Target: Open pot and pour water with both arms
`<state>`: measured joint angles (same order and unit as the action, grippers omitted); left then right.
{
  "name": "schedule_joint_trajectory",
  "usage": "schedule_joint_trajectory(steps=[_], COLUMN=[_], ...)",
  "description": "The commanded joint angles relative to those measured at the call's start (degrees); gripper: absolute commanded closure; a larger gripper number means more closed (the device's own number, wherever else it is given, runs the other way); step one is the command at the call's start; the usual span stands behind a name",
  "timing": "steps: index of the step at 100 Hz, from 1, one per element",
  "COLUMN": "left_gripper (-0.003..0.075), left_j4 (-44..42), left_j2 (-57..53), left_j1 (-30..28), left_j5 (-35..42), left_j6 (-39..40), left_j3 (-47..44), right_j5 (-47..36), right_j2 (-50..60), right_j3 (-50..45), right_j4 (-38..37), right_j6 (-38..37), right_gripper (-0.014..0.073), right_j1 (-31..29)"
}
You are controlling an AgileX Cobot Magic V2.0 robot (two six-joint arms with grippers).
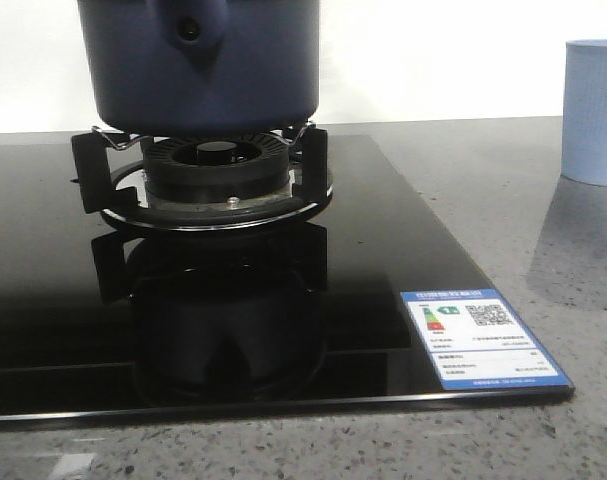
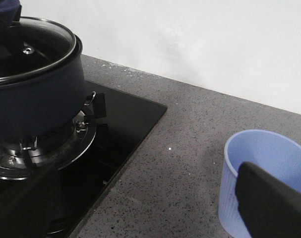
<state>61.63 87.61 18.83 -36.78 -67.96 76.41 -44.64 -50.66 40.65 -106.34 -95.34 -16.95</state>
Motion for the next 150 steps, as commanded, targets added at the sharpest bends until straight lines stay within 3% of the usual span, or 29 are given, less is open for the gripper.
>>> schedule_joint_trajectory(steps=[1, 41, 54, 63, 90, 101, 109, 118, 134, 150], left_gripper=[0.0353, 0.0340, 0.0204, 0.0154, 0.0154, 0.0162, 0.0233, 0.0361, 0.0741, 0.0741], left_j4=[3.06, 3.06, 3.06, 3.31, 4.04, 4.35, 4.70, 4.85, 4.97, 4.85], left_j2=[-1.42, -1.22, -1.22, -1.47, -7.21, -10.69, -13.51, -16.14, -19.75, -22.88], left_j1=[0.45, 0.45, 0.45, 0.19, -2.78, -5.90, -8.35, -11.13, -14.43, -15.31], left_j5=[1.28, 1.49, 0.06, -1.83, -5.07, -4.15, -2.74, -2.73, -2.64, 0.68], left_j6=[-0.06, -0.06, -0.06, -0.06, -0.06, 0.16, 2.14, 3.29, 4.99, 6.08], left_j3=[2.06, 2.06, 2.06, 2.54, 6.01, 6.82, 6.82, 6.82, 6.82, 6.82], right_j5=[0.66, 0.66, 0.66, 0.66, 1.03, 1.16, 0.78, 0.28, -1.53, 2.40], right_j2=[0.58, 0.58, 0.58, 0.47, 0.47, 0.47, 0.47, 0.47, 0.47, 0.47], right_j3=[1.56, 1.56, 1.56, 1.56, 1.56, 1.56, 1.56, 1.56, 1.56, 1.56], right_j4=[0.24, 0.24, 0.24, 0.24, 1.37, 3.16, 5.11, 7.92, 17.81, 29.16], right_j6=[-0.02, -0.02, -0.02, -0.02, -0.02, -0.02, -0.13, -0.26, -0.26, -0.26], right_gripper=[-0.0055, -0.0055, -0.0055, -0.0055, -0.0052, -0.0012, 0.0076, 0.0263, 0.0675, 0.0659], right_j1=[-0.36, -0.36, -0.36, -0.36, 0.04, 1.08, 1.31, 1.31, 1.31, 1.31])
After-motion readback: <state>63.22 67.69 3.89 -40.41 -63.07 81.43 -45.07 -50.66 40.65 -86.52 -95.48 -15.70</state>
